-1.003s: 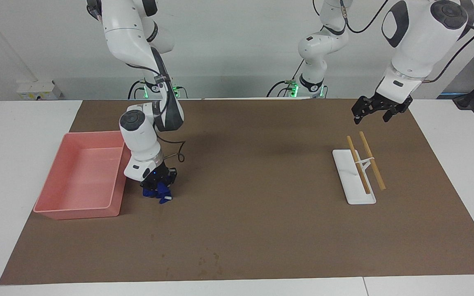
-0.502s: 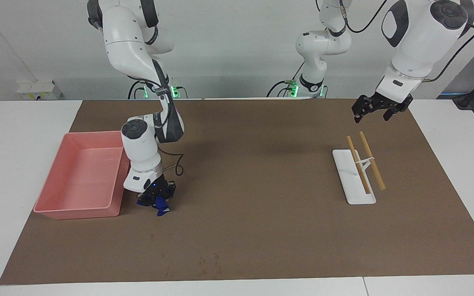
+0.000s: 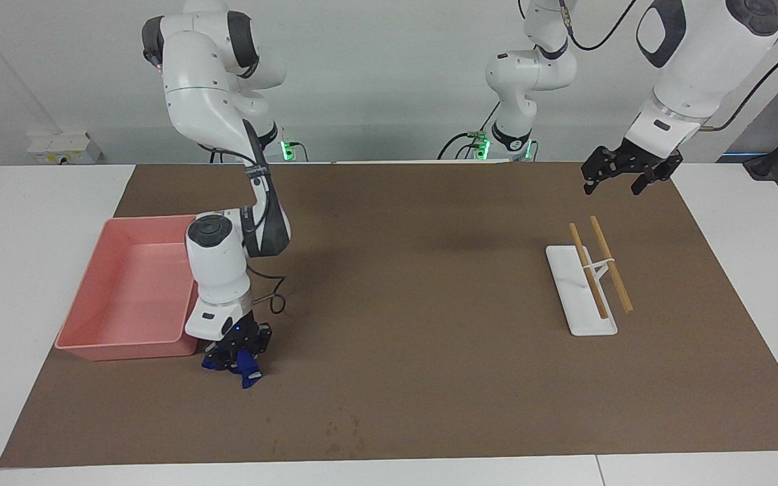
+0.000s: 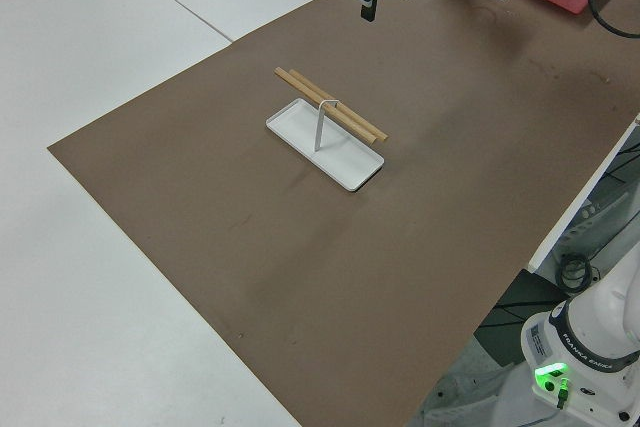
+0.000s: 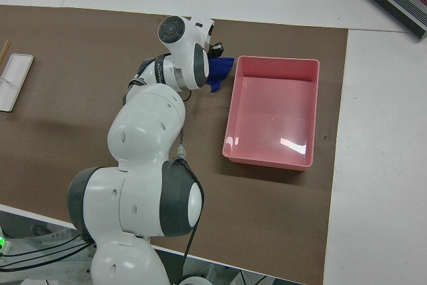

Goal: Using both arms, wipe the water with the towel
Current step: 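Carry the blue cloth with the right gripper toward the pink bin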

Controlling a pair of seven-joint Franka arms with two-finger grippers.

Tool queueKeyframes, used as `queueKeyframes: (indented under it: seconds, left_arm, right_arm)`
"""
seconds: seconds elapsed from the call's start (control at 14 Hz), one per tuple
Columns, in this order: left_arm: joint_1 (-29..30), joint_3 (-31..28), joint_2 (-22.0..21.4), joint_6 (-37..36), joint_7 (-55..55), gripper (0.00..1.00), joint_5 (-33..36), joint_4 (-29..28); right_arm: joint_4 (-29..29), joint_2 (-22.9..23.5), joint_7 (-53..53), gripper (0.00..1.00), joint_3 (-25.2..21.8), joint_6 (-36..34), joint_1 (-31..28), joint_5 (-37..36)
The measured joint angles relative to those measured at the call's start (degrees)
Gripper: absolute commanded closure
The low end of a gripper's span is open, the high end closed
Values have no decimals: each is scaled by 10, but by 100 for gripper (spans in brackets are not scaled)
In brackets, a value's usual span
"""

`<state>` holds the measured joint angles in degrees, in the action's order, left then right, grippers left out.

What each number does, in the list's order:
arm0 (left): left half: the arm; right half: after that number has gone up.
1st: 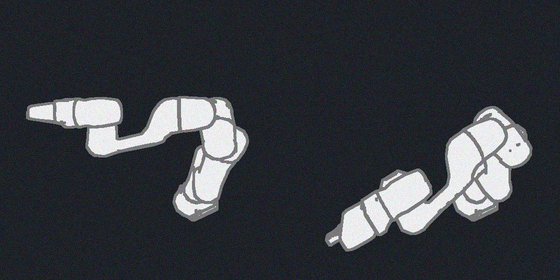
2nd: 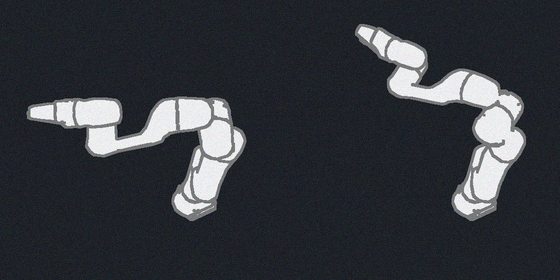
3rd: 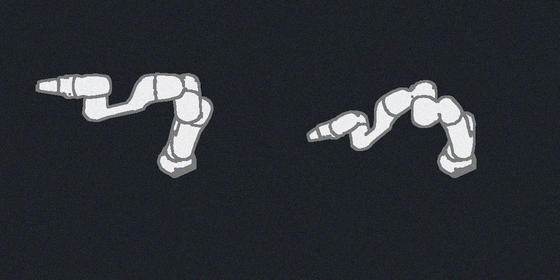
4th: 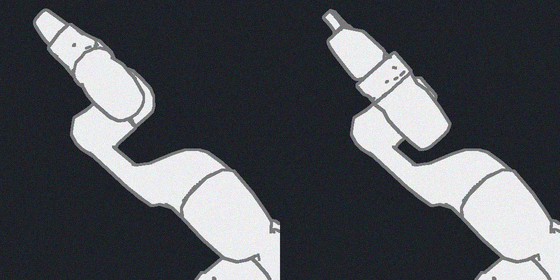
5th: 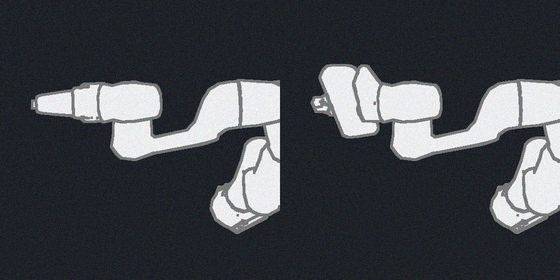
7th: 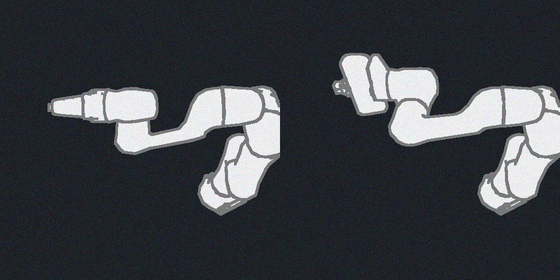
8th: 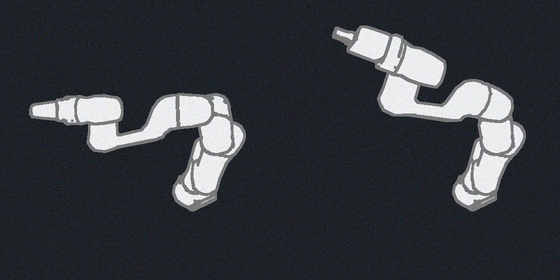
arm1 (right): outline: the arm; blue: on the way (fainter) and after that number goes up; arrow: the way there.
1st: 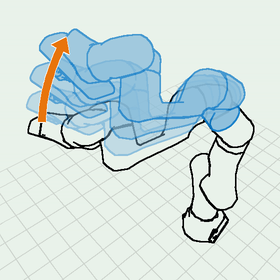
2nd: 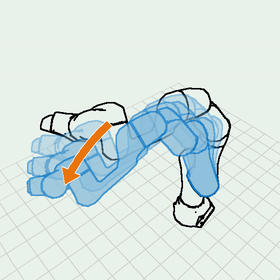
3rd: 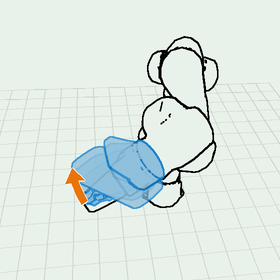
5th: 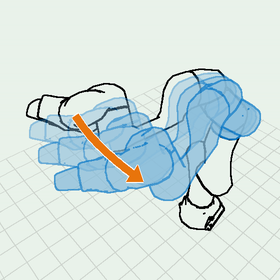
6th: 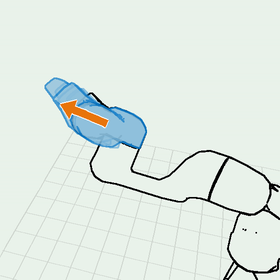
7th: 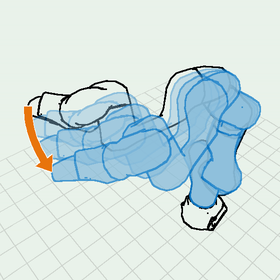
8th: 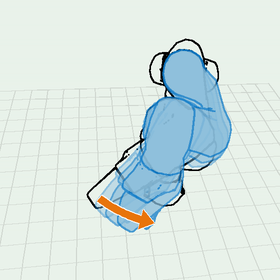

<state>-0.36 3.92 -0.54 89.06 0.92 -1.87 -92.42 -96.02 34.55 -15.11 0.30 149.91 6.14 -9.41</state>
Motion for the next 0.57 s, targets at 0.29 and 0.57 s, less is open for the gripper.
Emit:
queueKeyframes:
  seconds: [0.29, 0.57]
  left_arm:
    - [0, 1, -9, -28, 12, 0, 0, 23]
    - [0, 1, -10, -50, 13, 0, 0, 27]
  right_arm:
    - [8, 11, 2, 100, 1, 24, 1, 2]
    - [8, 18, 31, 100, 5, 40, 2, 55]
